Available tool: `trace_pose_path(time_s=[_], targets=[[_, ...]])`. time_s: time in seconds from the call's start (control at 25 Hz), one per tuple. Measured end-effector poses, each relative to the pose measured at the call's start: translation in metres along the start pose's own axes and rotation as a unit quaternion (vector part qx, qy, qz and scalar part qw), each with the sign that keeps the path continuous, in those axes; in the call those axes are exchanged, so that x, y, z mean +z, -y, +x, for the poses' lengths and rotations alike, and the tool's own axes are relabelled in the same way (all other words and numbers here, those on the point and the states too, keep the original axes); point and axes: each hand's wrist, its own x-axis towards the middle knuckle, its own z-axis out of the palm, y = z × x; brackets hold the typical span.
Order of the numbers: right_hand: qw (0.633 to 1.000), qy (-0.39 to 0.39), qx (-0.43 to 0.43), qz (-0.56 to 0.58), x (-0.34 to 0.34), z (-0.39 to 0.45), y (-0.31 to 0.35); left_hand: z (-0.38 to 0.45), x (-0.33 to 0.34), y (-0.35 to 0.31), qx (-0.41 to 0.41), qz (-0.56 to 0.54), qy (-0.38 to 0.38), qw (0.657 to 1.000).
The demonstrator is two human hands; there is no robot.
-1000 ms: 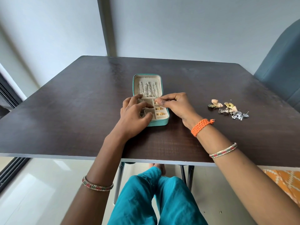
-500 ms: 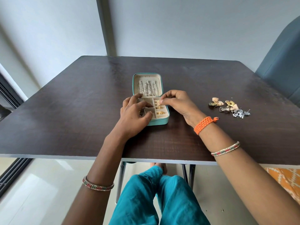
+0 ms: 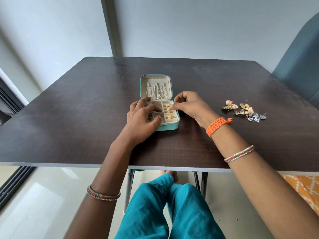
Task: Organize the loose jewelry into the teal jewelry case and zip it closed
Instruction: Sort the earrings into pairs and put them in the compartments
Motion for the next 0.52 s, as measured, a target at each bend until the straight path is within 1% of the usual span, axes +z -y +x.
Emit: trace_pose_path(time_s=[0.16, 0.4, 0.52], targets=[[1.000, 0.011, 0.007, 0.002, 0.0024, 0.0012, -0.0001, -0.0005, -0.0012, -0.0010, 0.000, -0.003, -0.007, 1.000], [0.999, -0.040, 0.005, -0.008, 0.0061, 0.0018, -0.0056, -0.0003, -0.0012, -0.0022, 0.001, -0.002, -0.010, 1.000], [0.999, -0.038, 0.002, -0.015, 0.0078, 0.0048, -0.0044, -0.0004, -0.0014, -0.0020, -0.003, -0.001, -0.007, 1.000]])
